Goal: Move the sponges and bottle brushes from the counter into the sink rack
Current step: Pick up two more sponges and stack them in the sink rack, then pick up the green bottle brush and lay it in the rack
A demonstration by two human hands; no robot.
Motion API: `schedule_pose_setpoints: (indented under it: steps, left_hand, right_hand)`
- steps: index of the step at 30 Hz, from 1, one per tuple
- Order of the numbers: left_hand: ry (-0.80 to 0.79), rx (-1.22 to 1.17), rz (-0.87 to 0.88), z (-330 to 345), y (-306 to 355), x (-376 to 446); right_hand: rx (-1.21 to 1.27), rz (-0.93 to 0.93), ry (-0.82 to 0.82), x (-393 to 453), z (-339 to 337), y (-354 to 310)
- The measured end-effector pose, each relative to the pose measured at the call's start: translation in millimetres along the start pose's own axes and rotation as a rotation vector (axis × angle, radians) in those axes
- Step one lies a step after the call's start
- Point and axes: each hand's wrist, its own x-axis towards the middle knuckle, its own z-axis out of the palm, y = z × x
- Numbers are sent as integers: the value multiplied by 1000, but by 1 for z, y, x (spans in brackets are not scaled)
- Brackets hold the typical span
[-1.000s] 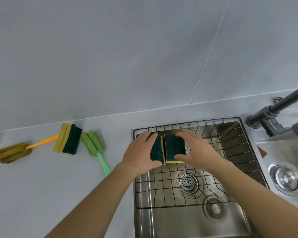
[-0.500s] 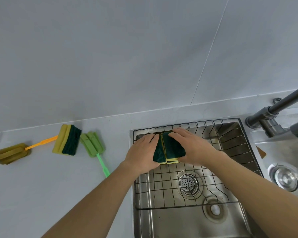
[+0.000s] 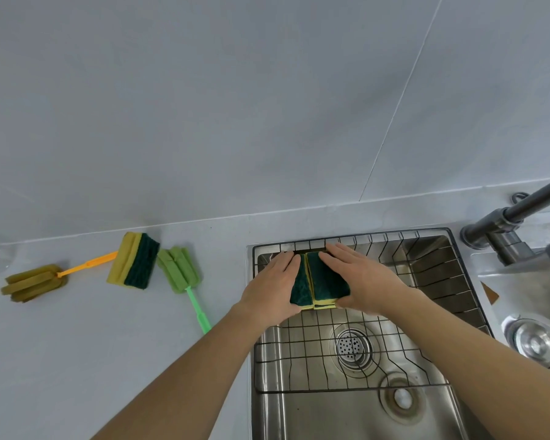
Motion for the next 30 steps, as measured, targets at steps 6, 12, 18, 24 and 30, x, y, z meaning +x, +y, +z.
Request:
schedule_pose_setpoints:
  steps: [6,12,18,24,30]
  left_hand:
    - [1,28,2,-3,4,-4]
    - [-31,19,-56,-12,6,-21]
    - [-45,-58,-180,-29,0,-53]
    - [-73,-59,-273,-42,-17,-99]
    - [-136,-9,-388,-52,-60,-151]
  right_hand:
    - [-38,3,-16,-3,-6,-5]
    - [14,74,15,-15,-21,-22]
    - [-10,158,-44,-33,-40,-42]
    - [-83,186,-131,-47,-48,-70]
    - [-96,173,-150,-51,-38,-109]
